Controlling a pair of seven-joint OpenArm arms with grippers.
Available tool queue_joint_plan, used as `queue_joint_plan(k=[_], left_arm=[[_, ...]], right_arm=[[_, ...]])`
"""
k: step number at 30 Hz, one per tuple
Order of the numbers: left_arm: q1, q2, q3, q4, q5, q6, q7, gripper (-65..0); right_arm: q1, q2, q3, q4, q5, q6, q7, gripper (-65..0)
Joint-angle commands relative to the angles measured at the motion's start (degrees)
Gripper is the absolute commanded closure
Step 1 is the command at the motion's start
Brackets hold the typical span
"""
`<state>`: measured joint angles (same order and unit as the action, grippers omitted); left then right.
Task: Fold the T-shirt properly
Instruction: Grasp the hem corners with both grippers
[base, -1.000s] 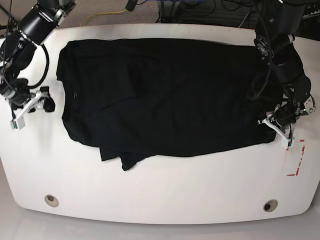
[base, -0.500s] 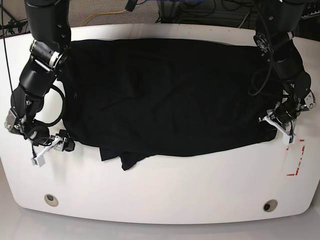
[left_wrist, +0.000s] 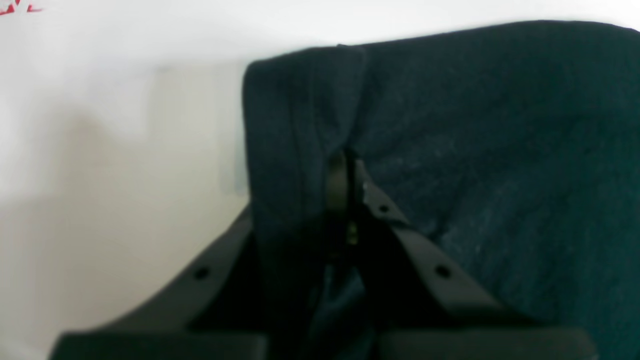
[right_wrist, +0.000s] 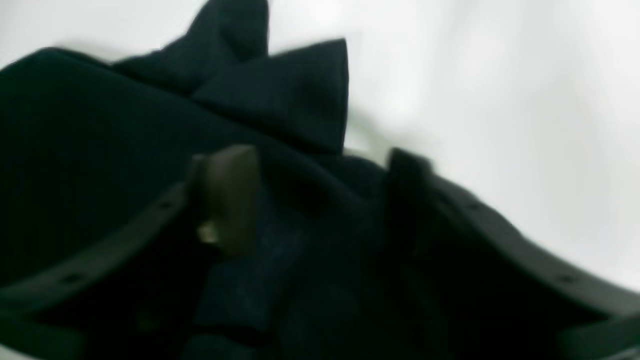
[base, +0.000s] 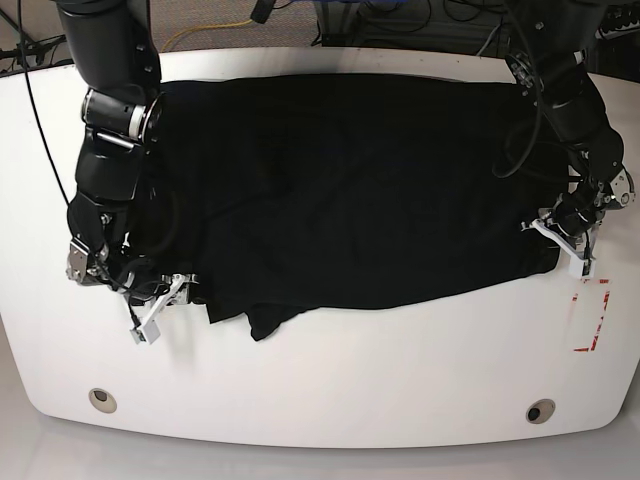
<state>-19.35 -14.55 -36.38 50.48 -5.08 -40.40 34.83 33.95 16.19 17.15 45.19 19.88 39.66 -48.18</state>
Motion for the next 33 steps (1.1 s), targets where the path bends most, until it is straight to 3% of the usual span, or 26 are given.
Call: queue_joint_plan(k=[1, 7, 18, 26, 29, 33], left_arm=[[-0.38, -0.62, 0.03, 0.38, 2.22, 0.40, 2.14, 0.0], [-0.38, -0.62, 0.12, 0.38, 2.40, 0.40, 2.14, 0.0], [-0.47, -0.62, 0.12, 0.38, 2.49, 0.40, 2.05, 0.0], [-0.47, -0.62, 0.12, 0.38, 2.49, 0.40, 2.05, 0.0], [-0.47, -0.62, 0.12, 0.29, 2.49, 0.40, 2.05, 0.0], [-0.47, -0.62, 0.12, 0.29, 2.49, 0.40, 2.05, 0.0]], right_arm=[[0.37, 0.39, 0.13, 1.10, 1.09, 0.34, 1.19, -28.4], [-3.14, 0.39, 0.13, 8.22, 1.09, 0.34, -1.79, 0.0], [-21.34, 0.30, 0.39, 39.95, 1.62, 0.34, -13.75, 0.0], [-30.31, -0.05, 0.39, 46.81, 1.70, 0.34, -15.16, 0.0], [-30.83, -0.05, 0.39, 48.83, 1.79, 0.34, -15.16, -8.6], [-30.57, 0.39, 1.97, 51.12, 5.22, 0.34, -15.16, -29.3]])
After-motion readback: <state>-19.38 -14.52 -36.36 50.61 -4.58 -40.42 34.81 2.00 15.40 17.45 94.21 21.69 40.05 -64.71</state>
